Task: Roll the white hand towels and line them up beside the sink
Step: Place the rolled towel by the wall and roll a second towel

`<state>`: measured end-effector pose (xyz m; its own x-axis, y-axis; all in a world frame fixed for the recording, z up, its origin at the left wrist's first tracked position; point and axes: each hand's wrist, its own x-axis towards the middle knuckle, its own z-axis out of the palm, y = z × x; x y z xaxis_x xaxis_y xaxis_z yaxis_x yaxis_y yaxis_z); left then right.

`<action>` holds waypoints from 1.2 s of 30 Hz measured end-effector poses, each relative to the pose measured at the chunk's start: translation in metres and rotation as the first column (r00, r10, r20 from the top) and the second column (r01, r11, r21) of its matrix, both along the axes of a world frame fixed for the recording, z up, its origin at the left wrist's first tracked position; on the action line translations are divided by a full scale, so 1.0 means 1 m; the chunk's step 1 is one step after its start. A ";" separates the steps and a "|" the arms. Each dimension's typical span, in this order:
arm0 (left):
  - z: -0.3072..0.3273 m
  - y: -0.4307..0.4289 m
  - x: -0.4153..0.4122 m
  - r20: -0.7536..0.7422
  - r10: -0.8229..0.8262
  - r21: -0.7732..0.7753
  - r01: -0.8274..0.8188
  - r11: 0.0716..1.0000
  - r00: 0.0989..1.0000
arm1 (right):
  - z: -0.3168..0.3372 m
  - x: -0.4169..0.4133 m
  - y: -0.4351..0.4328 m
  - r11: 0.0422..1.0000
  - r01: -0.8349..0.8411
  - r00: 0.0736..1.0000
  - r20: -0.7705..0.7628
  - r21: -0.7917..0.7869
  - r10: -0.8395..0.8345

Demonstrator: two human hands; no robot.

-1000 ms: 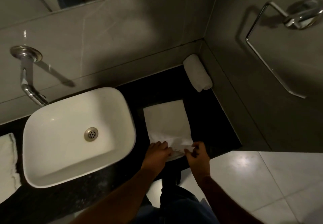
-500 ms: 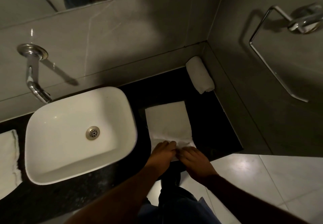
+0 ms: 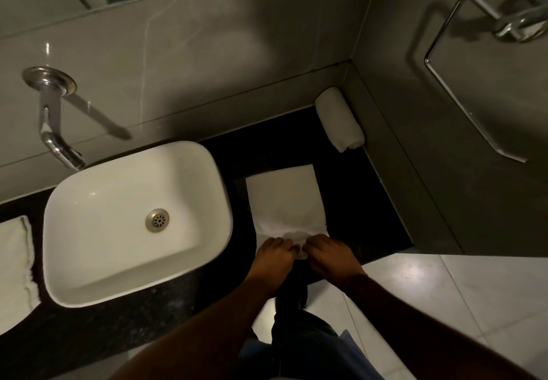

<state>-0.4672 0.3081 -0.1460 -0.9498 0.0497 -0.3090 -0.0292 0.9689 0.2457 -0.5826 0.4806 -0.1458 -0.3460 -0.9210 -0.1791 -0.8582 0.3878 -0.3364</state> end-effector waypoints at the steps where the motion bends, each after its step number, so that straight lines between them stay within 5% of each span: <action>1: 0.002 -0.002 -0.005 -0.011 0.045 0.053 -0.044 0.998 0.999 | -0.002 -0.004 0.003 1.000 -0.020 1.000 0.006 0.010 0.020; 5: 0.006 -0.017 -0.007 -0.021 0.275 0.245 -0.261 0.934 0.961 | -0.006 -0.010 0.011 0.999 -0.044 0.999 -0.014 0.006 0.044; 10: 0.015 -0.026 0.002 0.197 0.499 0.440 -0.531 0.724 0.844 | 0.000 -0.010 -0.011 0.988 0.155 0.979 0.138 -0.017 -0.152; 13: 0.014 -0.027 -0.002 0.041 0.432 0.375 -0.415 0.829 0.901 | 0.012 -0.023 -0.025 0.950 0.311 0.921 0.247 0.001 -0.302; 17: 0.003 -0.025 0.005 -0.221 0.261 0.103 -0.244 0.964 0.940 | 0.004 -0.029 -0.038 0.915 0.399 0.888 0.275 -0.063 -0.368; 20: 0.003 -0.022 0.005 -0.229 0.198 -0.013 -0.206 0.978 0.953 | -0.006 -0.033 -0.043 0.903 0.425 0.905 0.042 -0.059 -0.423; 23: 0.000 -0.028 -0.001 -0.209 0.120 -0.096 -0.143 0.985 0.970 | -0.003 -0.025 -0.046 0.958 0.282 0.939 -0.191 -0.051 -0.286; 28: 0.003 -0.034 -0.020 -0.170 0.160 -0.010 -0.164 0.986 0.972 | -0.006 -0.021 -0.023 0.990 0.143 0.975 -0.173 0.019 -0.138; 33: 0.015 -0.045 -0.035 0.086 0.341 0.202 -0.352 0.914 0.936 | 0.000 -0.033 -0.027 0.986 0.160 0.985 -0.076 0.045 -0.156; 36: 0.030 -0.043 -0.026 0.282 0.453 0.367 -0.531 0.763 0.846 | 0.006 -0.029 -0.029 0.985 0.169 0.985 -0.033 0.043 -0.168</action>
